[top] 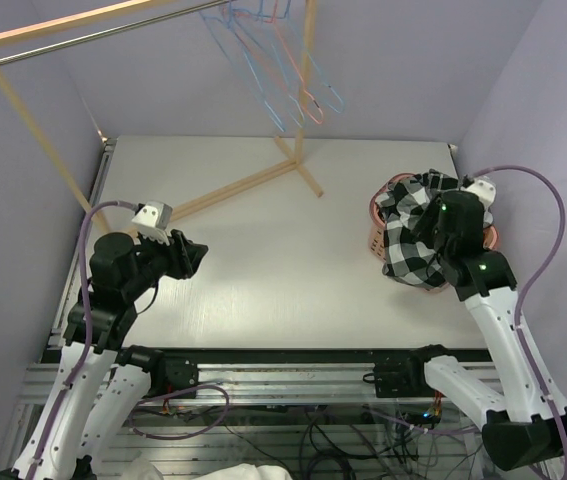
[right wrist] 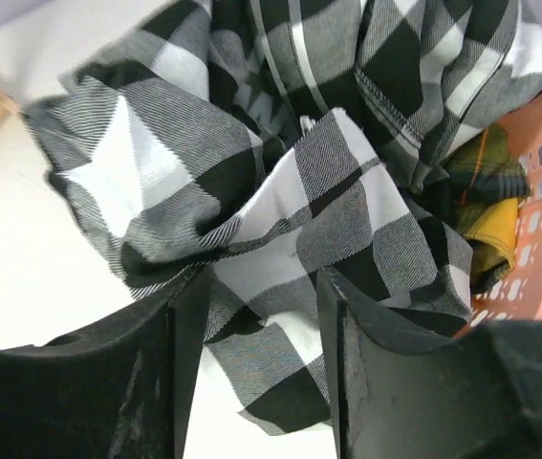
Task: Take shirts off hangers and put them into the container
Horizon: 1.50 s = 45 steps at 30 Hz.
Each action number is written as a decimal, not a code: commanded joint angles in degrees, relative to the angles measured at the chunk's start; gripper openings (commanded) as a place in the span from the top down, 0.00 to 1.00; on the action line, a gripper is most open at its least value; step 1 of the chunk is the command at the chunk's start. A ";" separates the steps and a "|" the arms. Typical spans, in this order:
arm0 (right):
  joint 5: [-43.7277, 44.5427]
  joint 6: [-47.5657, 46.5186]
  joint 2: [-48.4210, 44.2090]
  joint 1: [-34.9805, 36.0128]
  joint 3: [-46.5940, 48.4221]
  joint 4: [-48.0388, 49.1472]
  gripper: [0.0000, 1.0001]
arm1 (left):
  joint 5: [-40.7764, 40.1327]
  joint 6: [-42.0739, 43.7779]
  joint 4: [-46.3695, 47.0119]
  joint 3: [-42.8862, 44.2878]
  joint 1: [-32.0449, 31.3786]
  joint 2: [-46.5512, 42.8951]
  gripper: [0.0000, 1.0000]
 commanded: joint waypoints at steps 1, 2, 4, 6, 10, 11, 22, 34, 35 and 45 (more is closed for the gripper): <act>-0.86 0.25 -3.33 0.00 6.09 1.40 0.51 | -1.11 -0.55 1.03 -0.20 -0.55 0.31 0.46; -2.07 -0.32 -3.26 0.01 7.57 1.48 0.51 | -1.01 -0.56 1.03 -0.18 -0.55 0.43 0.46; -5.29 -0.90 -2.11 0.00 11.18 0.84 0.55 | -0.89 -0.58 1.03 -0.18 -0.55 0.67 0.46; -8.25 -1.47 -0.70 0.00 14.49 0.19 0.61 | -0.84 -0.66 1.03 -0.18 -0.55 0.96 0.46; -11.81 -2.21 1.76 -0.02 16.50 3.02 0.77 | -0.91 -0.67 1.03 -0.18 -0.55 1.36 0.47; -12.42 -2.33 2.48 -0.04 15.98 4.23 0.82 | -0.96 -0.71 0.97 -0.18 -0.51 1.43 0.47; -3.10 11.55 18.31 -0.43 8.33 1.37 0.90 | -1.61 -0.86 0.77 -0.17 -0.55 1.16 0.47; -10.17 21.31 18.86 -14.62 -16.82 10.43 0.95 | -1.18 -0.81 0.93 -0.18 -0.55 1.71 0.47; -12.44 21.44 20.97 -15.22 -17.73 11.76 0.95 | -1.16 -0.86 0.93 -0.18 -0.54 1.80 0.47; -19.66 20.53 53.14 -16.84 -6.46 5.13 1.00 | -1.80 -0.98 0.68 -0.18 -0.55 1.88 0.47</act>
